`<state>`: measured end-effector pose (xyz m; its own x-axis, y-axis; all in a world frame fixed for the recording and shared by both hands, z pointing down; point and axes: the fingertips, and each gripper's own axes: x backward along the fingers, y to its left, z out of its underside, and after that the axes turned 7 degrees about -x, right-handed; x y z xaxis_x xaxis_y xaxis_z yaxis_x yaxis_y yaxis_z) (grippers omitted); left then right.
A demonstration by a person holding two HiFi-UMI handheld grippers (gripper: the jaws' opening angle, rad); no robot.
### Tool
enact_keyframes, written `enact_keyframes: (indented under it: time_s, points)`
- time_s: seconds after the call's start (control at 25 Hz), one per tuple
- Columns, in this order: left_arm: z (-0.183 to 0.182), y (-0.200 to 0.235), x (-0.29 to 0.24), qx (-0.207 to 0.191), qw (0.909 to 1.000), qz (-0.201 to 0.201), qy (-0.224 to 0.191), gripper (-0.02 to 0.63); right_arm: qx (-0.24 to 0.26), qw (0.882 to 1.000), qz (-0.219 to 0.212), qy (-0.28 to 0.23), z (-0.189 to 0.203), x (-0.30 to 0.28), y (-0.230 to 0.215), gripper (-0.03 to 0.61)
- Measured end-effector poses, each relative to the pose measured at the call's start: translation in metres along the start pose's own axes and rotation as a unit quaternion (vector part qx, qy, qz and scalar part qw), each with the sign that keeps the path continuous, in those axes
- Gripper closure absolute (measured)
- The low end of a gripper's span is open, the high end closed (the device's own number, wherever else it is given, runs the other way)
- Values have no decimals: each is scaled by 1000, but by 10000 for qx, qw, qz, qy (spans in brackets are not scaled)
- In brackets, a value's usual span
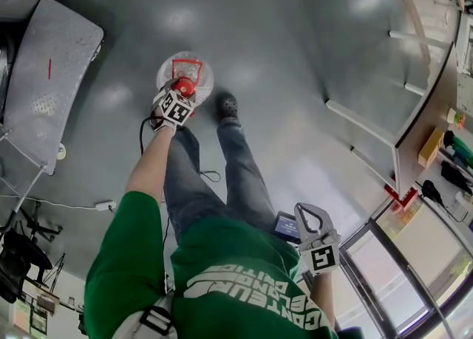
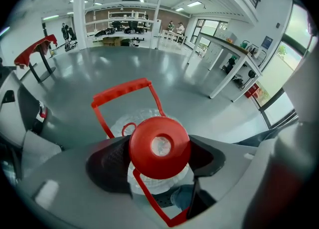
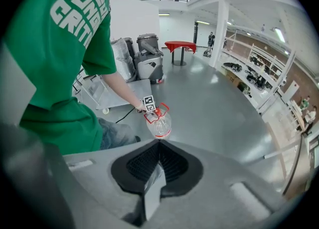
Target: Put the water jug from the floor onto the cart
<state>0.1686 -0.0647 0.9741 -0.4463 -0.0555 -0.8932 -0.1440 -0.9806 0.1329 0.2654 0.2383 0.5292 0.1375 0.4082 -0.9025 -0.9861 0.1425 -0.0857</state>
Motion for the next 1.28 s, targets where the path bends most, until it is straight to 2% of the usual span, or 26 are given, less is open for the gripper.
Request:
enact_keyframes:
  time_s: [0.2,0.36,0.48,0.6,0.72,0.84,1.0,1.2,1.28]
  points:
    - [-2,-3,43,407,9989,-34,-209,270,178,9993,-128,-308,-18,-5,-6,586]
    - [-5,10,81,730,9966,-181,-338,270,652,9960,-163,-594,-52,-9,-18,586]
    - [-9,6,123,892,9948,-227,-446,270,818,9920,-213,-935,-80,0,-23,586]
    - [-24,-4,166,917,9937,-277,-574,270,914,9856,-280,-1396,-110,12,-38,586]
    - [-43,-6,209,1058,9899,-514,-794,270,1347,9733,-498,-1789,-144,15,-51,586]
    - [-43,-3,251,1389,9806,-816,-1120,268,1731,9627,-741,-1943,-170,5,-44,586]
    - [-29,8,308,1843,9633,-1288,-1467,267,2238,9474,-989,-2062,-207,-11,-30,586]
    - [-32,13,360,2147,9423,-1785,-1849,268,2539,9303,-1342,-2283,-246,-19,-23,586]
    - [-31,15,380,2175,9347,-1966,-2008,268,2489,9263,-1534,-2378,-261,-23,-10,586]
